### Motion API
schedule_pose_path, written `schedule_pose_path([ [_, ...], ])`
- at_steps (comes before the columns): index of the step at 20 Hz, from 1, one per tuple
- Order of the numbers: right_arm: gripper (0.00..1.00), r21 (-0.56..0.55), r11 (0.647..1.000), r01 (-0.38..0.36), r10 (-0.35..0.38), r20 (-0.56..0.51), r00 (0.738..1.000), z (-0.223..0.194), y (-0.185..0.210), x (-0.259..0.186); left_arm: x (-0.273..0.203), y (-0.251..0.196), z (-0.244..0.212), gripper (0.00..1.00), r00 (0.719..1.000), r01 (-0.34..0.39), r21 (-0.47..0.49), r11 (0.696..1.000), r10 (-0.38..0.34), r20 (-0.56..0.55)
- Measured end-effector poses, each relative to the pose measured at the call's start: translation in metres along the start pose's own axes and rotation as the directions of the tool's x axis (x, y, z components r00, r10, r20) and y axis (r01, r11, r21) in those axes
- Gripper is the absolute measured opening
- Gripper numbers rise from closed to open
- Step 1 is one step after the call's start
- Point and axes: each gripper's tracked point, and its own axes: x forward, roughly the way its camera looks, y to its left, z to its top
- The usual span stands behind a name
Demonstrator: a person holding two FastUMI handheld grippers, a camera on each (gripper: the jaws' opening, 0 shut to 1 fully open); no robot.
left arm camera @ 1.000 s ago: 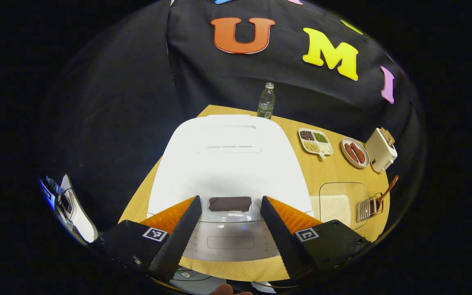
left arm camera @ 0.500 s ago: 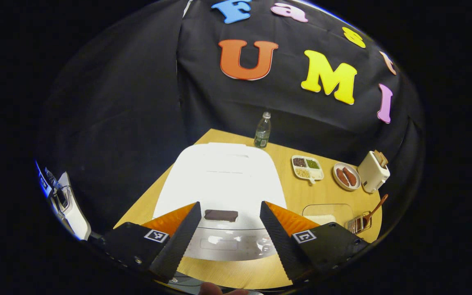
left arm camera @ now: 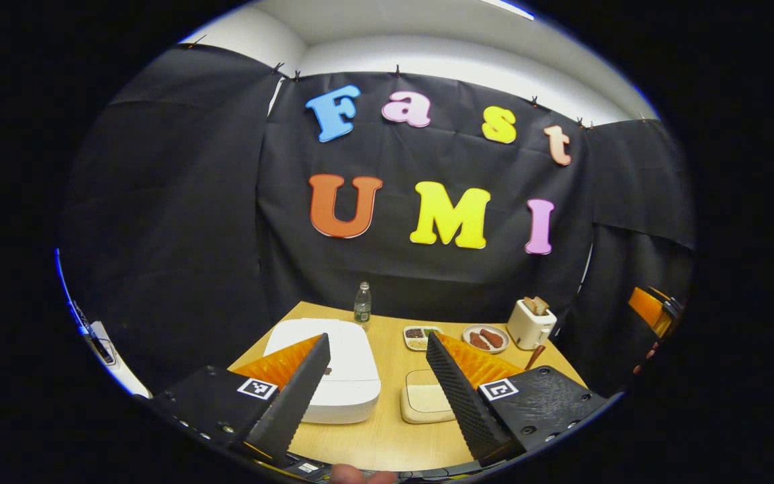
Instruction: Close the left gripper, press the button to open the rice cooker; take a wooden spoon from the chopstick holder with the right hand, scoop a spoonful of rice and pour it into the rice cooker, then put the wooden spoon back into the chopstick holder.
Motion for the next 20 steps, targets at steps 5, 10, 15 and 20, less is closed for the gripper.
schedule_pose_path([
  [5, 1.00, -0.041, 0.999, -0.008, 0.009, 0.013, 1.000, 0.003, 0.026, -0.077, -0.082, -0.029, 0.013, 0.93, 0.990, 0.072, 0.007, 0.997, -0.072, 0.122],
  [10, 1.00, -0.050, 0.999, -0.011, 0.011, 0.007, 1.000, -0.002, 0.045, -0.131, -0.126, -0.053, 0.008, 0.94, 0.977, 0.115, 0.034, 0.993, -0.120, 0.175],
  [15, 0.99, -0.038, 0.999, -0.007, 0.006, -0.014, 1.000, -0.012, 0.049, -0.153, -0.144, -0.071, 0.003, 0.94, 0.969, 0.146, 0.042, 0.988, -0.151, 0.193],
  [20, 1.00, -0.043, 0.999, 0.004, -0.004, -0.009, 1.000, -0.014, 0.043, -0.154, -0.147, -0.072, -0.001, 0.94, 0.971, 0.135, 0.045, 0.990, -0.141, 0.191],
])
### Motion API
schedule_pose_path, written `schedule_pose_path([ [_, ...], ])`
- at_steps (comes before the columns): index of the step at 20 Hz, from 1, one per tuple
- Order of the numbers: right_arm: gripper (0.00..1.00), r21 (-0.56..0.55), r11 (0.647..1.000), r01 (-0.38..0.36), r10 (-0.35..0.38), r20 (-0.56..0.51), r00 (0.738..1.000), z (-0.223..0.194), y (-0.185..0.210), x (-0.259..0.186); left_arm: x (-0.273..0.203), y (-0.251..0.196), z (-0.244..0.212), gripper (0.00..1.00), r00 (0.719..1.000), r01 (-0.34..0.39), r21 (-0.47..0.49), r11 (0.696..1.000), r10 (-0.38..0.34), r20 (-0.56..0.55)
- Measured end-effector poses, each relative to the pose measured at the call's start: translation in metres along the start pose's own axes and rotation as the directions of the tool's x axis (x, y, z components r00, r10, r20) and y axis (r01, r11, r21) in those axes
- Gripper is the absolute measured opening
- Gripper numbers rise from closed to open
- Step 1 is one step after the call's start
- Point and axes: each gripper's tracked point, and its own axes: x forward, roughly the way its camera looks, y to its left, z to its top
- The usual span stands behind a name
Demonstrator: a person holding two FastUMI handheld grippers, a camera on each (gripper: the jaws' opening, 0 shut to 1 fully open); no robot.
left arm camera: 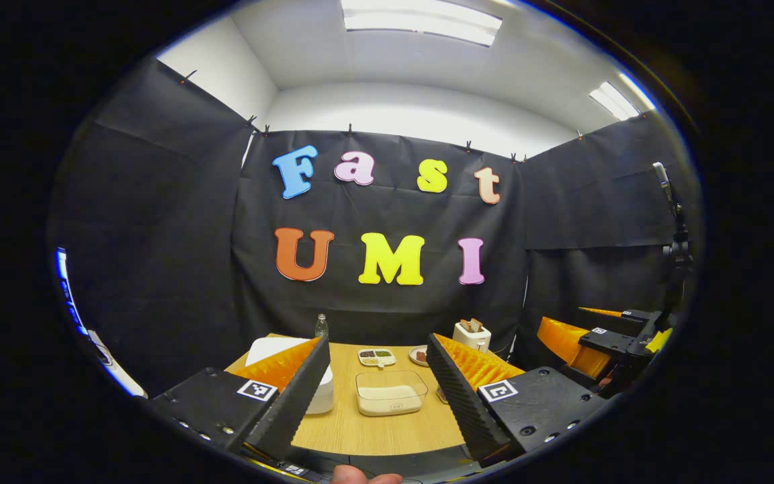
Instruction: Close the left gripper, press the button to open the rice cooker; take a wooden spoon from the chopstick holder with the right hand, scoop a spoonful of rice and pour it into the rice cooker, then put the wooden spoon back into the chopstick holder.
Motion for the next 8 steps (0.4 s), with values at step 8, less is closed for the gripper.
schedule_pose_path([
  [8, 1.00, 0.007, 1.000, -0.019, 0.019, -0.010, 1.000, -0.0066, 0.0029, 0.0040, 0.0012, 0.0003, -0.0010, 0.94, 1.000, -0.004, 0.002, 1.000, 0.004, -0.002],
])
